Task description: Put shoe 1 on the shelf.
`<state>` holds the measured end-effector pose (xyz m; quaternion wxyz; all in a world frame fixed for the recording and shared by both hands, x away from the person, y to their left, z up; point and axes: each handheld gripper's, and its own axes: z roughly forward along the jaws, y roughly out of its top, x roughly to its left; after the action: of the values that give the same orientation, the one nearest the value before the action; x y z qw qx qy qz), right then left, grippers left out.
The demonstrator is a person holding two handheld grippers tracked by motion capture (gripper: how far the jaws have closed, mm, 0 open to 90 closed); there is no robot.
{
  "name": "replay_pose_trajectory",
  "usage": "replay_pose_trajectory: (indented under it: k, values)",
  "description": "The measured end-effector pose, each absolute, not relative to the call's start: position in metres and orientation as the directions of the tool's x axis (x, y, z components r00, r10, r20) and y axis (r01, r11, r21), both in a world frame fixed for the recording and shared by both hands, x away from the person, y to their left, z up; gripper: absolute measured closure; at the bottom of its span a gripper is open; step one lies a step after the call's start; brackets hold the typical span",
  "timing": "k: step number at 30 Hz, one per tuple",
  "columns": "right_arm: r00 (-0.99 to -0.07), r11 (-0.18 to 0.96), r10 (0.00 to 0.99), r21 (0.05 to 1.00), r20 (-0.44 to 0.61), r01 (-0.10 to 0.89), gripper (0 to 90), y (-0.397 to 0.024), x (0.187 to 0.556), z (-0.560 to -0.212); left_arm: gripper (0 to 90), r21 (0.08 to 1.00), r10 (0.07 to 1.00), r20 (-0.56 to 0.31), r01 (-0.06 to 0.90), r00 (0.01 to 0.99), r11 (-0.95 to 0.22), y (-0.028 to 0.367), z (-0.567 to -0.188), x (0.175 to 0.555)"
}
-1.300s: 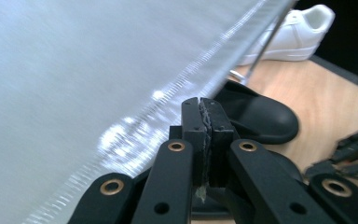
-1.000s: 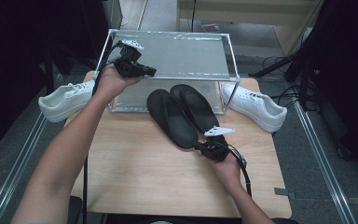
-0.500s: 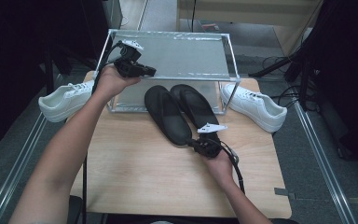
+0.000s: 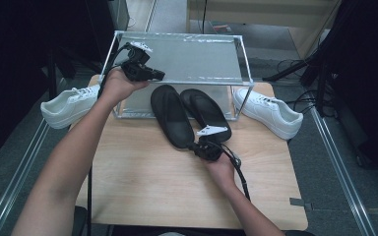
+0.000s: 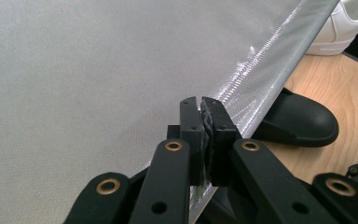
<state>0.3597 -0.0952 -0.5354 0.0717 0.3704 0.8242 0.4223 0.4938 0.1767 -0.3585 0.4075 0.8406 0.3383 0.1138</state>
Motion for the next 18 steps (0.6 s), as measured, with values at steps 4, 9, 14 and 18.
replay_pose_trajectory:
  k: [4, 9, 14, 18]
  values:
    - [-0.707, 0.348, 0.674, 0.752, 0.214, 0.559, 90.0, -0.084, 0.366, -0.536, 88.0, 0.766, 0.660, -0.100, 0.481, 0.745, -0.427, 0.179, -0.360, 0.494]
    - [-0.712, 0.339, 0.666, 0.761, 0.221, 0.553, 90.0, -0.067, 0.372, -0.532, 88.0, 0.766, 0.662, -0.094, 0.479, 0.744, -0.429, 0.178, -0.360, 0.494]
    - [-0.700, 0.333, 0.676, 0.751, 0.231, 0.570, 90.0, -0.051, 0.383, -0.528, 88.0, 0.767, 0.662, -0.085, 0.473, 0.745, -0.434, 0.177, -0.360, 0.493]
    - [-0.691, 0.317, 0.684, 0.758, 0.233, 0.570, 90.0, -0.042, 0.392, -0.523, 88.0, 0.766, 0.662, -0.086, 0.474, 0.745, -0.434, 0.177, -0.359, 0.493]
